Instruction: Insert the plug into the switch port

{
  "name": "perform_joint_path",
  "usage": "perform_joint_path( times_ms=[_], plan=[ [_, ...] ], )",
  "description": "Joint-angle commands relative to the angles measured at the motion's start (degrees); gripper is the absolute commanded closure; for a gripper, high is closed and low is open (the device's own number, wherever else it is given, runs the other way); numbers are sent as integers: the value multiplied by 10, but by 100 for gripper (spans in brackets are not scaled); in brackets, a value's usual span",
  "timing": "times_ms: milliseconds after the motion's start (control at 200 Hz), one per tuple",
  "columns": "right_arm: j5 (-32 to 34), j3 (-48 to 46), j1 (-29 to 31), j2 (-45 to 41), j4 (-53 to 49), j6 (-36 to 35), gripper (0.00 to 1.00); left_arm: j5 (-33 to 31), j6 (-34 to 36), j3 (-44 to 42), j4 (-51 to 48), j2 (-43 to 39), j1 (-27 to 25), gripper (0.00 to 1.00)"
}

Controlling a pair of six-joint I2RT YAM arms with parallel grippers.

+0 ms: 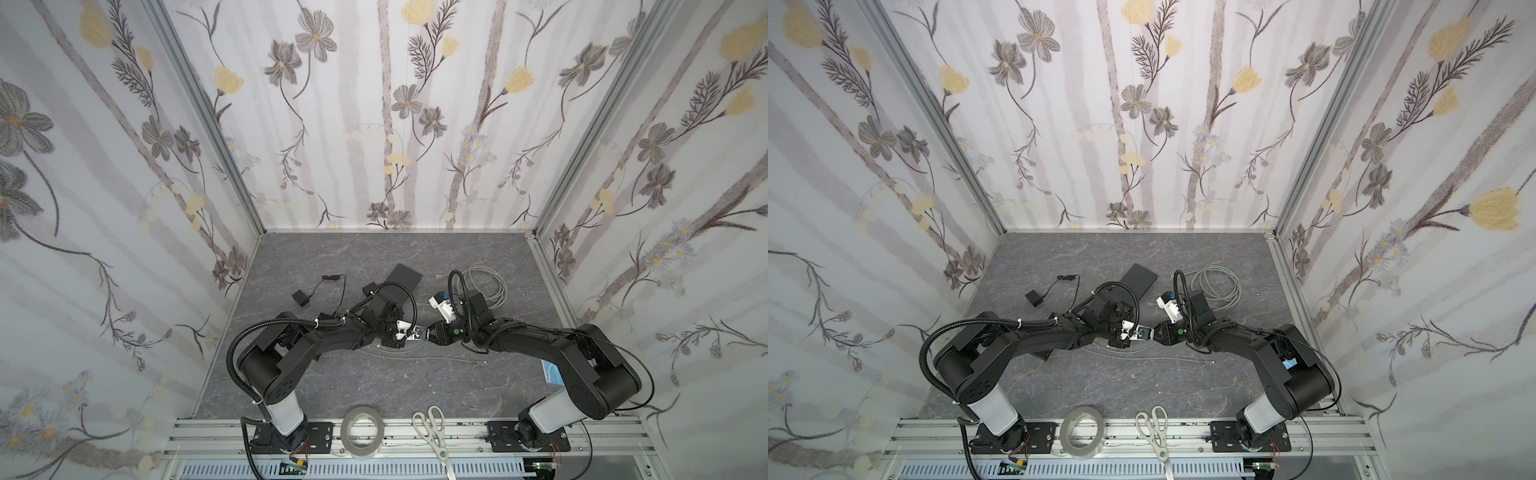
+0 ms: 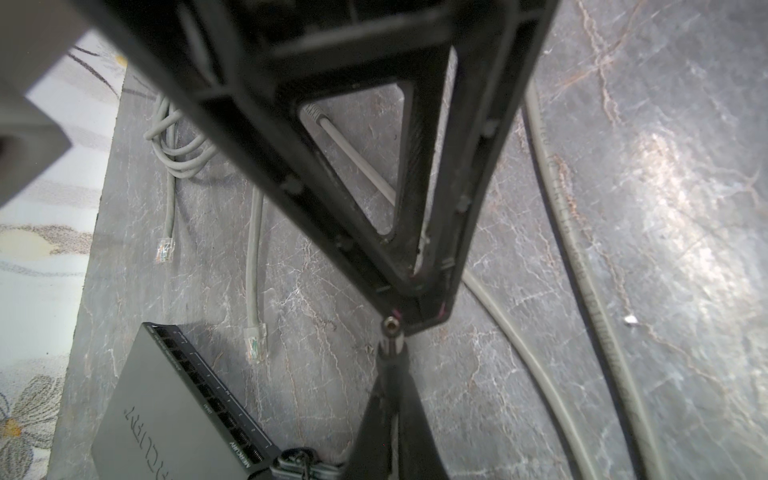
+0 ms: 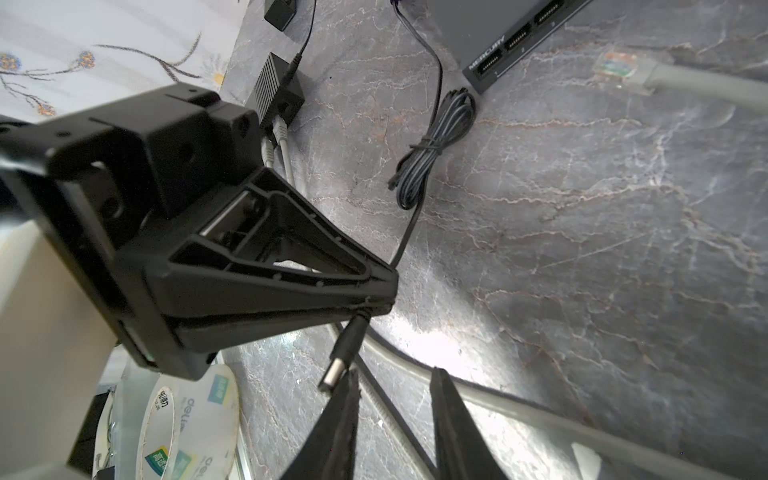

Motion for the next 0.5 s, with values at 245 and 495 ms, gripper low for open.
perform_joint_path(
  times_ms=[245, 495],
  plan=[
    [31, -13, -7, -33, 39, 17, 70, 11, 2, 5, -1, 1, -2, 95],
    [40, -24, 1, -71, 61, 32, 65, 11, 2, 6, -2, 2, -4, 95]
  ],
)
